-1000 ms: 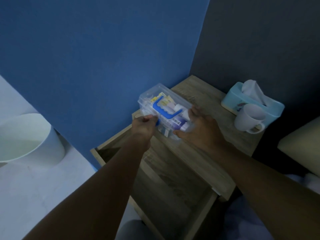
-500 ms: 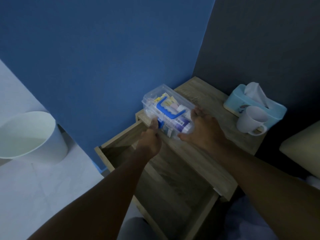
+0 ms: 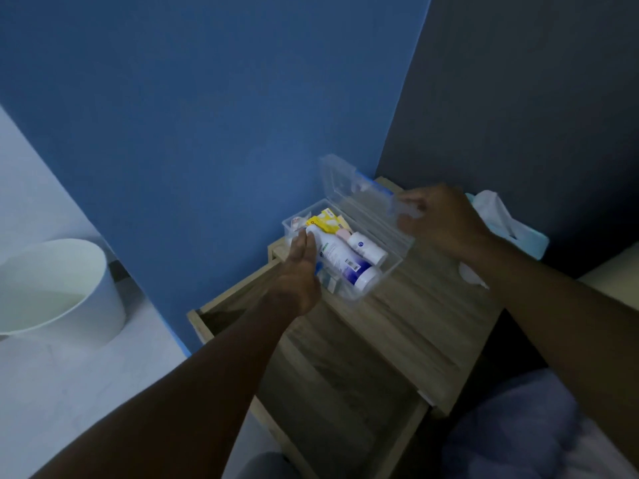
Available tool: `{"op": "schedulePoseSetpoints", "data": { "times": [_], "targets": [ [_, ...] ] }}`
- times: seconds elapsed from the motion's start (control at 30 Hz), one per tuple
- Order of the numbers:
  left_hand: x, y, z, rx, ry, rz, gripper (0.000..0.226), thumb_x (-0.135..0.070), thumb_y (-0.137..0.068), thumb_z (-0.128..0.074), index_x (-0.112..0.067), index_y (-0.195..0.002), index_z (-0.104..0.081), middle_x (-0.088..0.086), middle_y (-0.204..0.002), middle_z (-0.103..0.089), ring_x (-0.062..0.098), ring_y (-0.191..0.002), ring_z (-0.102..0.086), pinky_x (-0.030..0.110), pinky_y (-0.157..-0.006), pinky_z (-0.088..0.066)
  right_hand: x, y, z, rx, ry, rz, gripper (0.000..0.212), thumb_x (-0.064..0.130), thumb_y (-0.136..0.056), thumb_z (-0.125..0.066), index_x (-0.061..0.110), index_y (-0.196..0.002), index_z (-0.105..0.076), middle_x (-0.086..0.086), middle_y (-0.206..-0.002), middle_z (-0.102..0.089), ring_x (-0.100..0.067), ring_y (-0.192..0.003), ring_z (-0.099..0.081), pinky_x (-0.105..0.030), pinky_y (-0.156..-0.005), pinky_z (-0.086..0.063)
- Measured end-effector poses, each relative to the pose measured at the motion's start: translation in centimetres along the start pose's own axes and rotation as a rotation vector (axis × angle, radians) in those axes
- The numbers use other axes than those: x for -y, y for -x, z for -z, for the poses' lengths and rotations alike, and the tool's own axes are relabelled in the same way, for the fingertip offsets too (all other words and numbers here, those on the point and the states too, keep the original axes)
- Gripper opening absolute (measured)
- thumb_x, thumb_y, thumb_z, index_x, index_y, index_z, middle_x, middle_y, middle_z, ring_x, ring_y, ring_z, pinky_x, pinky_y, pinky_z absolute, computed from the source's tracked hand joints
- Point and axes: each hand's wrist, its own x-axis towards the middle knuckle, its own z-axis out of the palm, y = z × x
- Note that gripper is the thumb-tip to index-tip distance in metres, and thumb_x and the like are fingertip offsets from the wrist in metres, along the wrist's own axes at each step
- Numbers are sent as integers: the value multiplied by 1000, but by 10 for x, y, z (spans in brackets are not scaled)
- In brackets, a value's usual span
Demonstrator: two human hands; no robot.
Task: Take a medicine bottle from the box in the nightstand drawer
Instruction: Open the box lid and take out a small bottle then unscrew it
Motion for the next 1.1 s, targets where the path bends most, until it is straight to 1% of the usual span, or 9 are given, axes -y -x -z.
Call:
{"op": "schedulePoseSetpoints", "data": {
  "times": [0.17, 0.23, 0.4, 0.47, 0.57, 0.73, 0.93, 1.0, 1.1],
  "targets": [
    [12, -5, -7, 74, -283, -11, 85, -2, -91, -47, -6, -155, 9, 12, -164, 15, 27, -152, 6, 36, -123, -13, -24, -22, -5, -73, 189, -17, 25, 4, -90, -54, -7, -105, -71, -26, -98, -72, -38, -94, -69, -43, -87, -54],
    [15, -7, -11, 39, -448, -20, 80, -5, -93, -41, -6, -155, 10, 13, -164, 13, 28, -152, 5, 41, -123, -12, -34, -27, -15, -90, 236, -113, 34, 9, -93, -52, 0, -124, -65, -24, -117, -69, -37, -111, -65, -41, -98, -51],
    [14, -14, -17, 24, -638, -28, 71, -14, -99, -34, -2, -153, 11, 19, -163, 11, 33, -151, 6, 44, -122, -2, -53, -30, -49, -80, 214, -302, 72, 10, -95, -55, 5, -156, -16, -18, -161, -23, -34, -147, -28, -40, -120, -26],
    [14, -14, -18, 22, -658, -38, 71, -15, -100, -34, -2, -153, 12, 20, -163, 11, 33, -151, 6, 44, -123, -3, -61, -31, -63, -88, 206, -345, 80, 11, -95, -56, 0, -156, -4, -18, -166, 2, -32, -153, -6, -37, -125, -12],
    [16, -13, -16, 21, -635, -59, 70, -12, -100, -32, -3, -154, 11, 19, -163, 11, 33, -151, 8, 44, -124, -3, -69, -30, -80, -148, 276, -381, 85, 14, -95, -59, -4, -155, -1, -21, -164, 13, -35, -153, 4, -38, -124, -3],
    [15, -10, -14, 18, -578, -61, 70, -10, -99, -32, -4, -154, 11, 16, -163, 13, 30, -151, 9, 43, -124, -2, -79, -26, -99, -202, 161, -419, 87, 12, -93, -60, 3, -156, -1, -19, -164, 13, -31, -152, 4, -14, -104, 0],
    [16, -10, -14, 17, -577, -60, 74, -9, -98, -37, -5, -154, 11, 17, -163, 13, 32, -151, 10, 44, -124, -2, -72, -20, -97, -193, 128, -429, 83, 11, -93, -59, 18, -158, -7, -12, -166, 6, -29, -153, -3, -34, -114, -23],
    [16, -11, -14, 23, -577, -57, 75, -9, -98, -38, -5, -154, 11, 17, -163, 13, 31, -151, 10, 44, -124, -4, -63, -23, -93, -234, 92, -274, 72, 10, -94, -57, 15, -155, -20, -16, -165, -9, -33, -151, -16, -41, -114, -31],
    [16, -11, -14, 22, -572, -63, 75, -8, -98, -37, -5, -154, 12, 17, -163, 13, 31, -151, 10, 45, -124, -5, -43, -36, -90, -133, 0, 10, 61, 4, -91, -56, 14, -148, -37, -16, -139, -51, -29, -126, -51, -33, -97, -42]
  ]
}}
